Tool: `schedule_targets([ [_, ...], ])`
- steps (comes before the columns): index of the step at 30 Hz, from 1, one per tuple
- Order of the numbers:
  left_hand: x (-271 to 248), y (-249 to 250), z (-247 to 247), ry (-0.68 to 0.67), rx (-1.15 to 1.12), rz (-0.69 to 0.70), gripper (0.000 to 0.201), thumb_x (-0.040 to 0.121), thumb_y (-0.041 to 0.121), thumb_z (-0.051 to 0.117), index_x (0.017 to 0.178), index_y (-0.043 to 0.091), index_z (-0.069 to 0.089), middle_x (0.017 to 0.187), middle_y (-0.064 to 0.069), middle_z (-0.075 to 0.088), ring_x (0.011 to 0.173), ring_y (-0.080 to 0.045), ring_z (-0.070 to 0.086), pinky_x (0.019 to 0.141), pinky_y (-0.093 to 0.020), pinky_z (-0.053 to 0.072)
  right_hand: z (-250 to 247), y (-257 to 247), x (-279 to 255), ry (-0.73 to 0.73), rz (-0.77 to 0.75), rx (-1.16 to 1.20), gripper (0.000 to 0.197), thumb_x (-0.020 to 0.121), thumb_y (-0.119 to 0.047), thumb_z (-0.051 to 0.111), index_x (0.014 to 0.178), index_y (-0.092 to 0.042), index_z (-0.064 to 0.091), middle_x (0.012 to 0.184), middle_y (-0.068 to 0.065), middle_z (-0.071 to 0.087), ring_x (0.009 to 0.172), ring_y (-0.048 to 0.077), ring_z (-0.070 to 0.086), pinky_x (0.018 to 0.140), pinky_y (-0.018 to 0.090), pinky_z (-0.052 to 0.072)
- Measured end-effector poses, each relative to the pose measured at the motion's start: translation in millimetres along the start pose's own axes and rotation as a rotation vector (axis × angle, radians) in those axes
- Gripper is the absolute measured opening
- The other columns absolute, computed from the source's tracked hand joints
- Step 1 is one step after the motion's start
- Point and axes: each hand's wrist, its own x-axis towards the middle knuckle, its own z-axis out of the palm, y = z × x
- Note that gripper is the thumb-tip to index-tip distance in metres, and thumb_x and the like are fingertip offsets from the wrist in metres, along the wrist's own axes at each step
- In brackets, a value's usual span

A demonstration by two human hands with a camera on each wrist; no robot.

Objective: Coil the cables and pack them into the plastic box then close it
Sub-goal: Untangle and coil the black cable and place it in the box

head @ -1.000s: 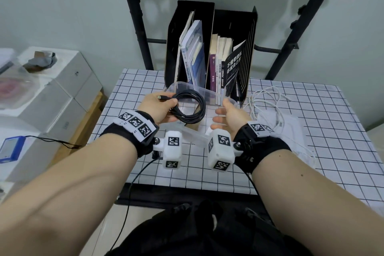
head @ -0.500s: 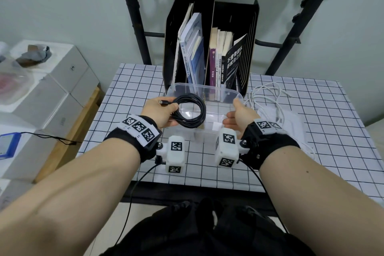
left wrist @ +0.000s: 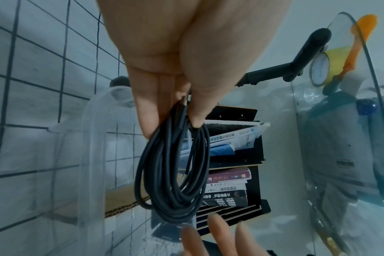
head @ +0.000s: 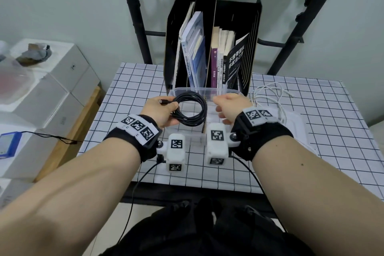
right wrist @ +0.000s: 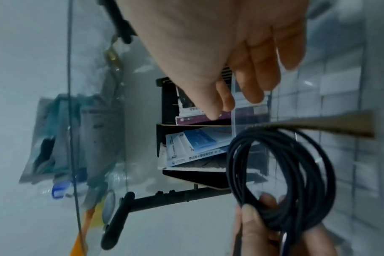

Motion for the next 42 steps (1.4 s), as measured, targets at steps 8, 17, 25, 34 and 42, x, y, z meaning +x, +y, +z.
schedule_targets([
  [8, 14, 1, -3, 0.072, 0.109, 0.038, 0.018, 0.09, 0.002, 0.059, 0.107, 0.005, 0.062, 0.091, -0.016, 0.064, 0.069, -0.024, 0.064, 0.054, -0.035, 0.059, 28, -22, 7, -0.141, 0.13, 0.126, 0.016, 0.097, -0.028, 0.051, 0.102, -0.014, 0.055, 0.103, 0.011, 0.061, 0.085, 0.024, 0.061, 0.082, 0.036, 0.053],
  [17, 41, 5, 17, 0.043, 0.789, 0.247, 0.021, 0.087, 0.015, 0.062, 0.108, 0.013, 0.068, 0.102, -0.009, 0.07, 0.092, -0.028, 0.067, 0.083, -0.038, 0.056, 24, -12, 25, -0.155, 0.161, -0.041, 0.03, 0.095, -0.033, 0.041, 0.106, -0.012, 0.06, 0.097, 0.005, 0.07, 0.07, 0.014, 0.058, 0.065, 0.025, 0.042],
  [25, 64, 7, 44, -0.043, 1.173, 0.166, 0.024, 0.092, 0.013, 0.055, 0.113, 0.013, 0.065, 0.117, -0.007, 0.064, 0.105, -0.025, 0.062, 0.086, -0.03, 0.051, 14, -9, 43, -0.132, 0.23, 0.055, 0.043, 0.098, -0.035, 0.041, 0.114, -0.002, 0.062, 0.102, 0.014, 0.073, 0.078, 0.019, 0.063, 0.086, 0.034, 0.052],
  [34, 82, 7, 61, -0.209, 1.49, -0.096, 0.042, 0.094, 0.01, 0.049, 0.136, 0.008, 0.045, 0.145, -0.014, 0.04, 0.132, -0.028, 0.042, 0.111, -0.04, 0.032, 12, 0, 60, -0.132, 0.252, 0.151, 0.044, 0.096, -0.041, 0.043, 0.112, -0.006, 0.064, 0.085, 0.007, 0.076, 0.074, 0.016, 0.067, 0.075, 0.028, 0.052],
  [42, 73, 7, 60, -0.247, 1.623, 0.011, 0.035, 0.095, 0.012, 0.048, 0.129, 0.005, 0.051, 0.133, -0.011, 0.053, 0.123, -0.027, 0.05, 0.104, -0.035, 0.039, 17, 6, 66, -0.17, 0.248, 0.182, 0.046, 0.093, -0.047, 0.043, 0.101, -0.008, 0.067, 0.077, 0.006, 0.076, 0.089, 0.024, 0.07, 0.095, 0.042, 0.051],
])
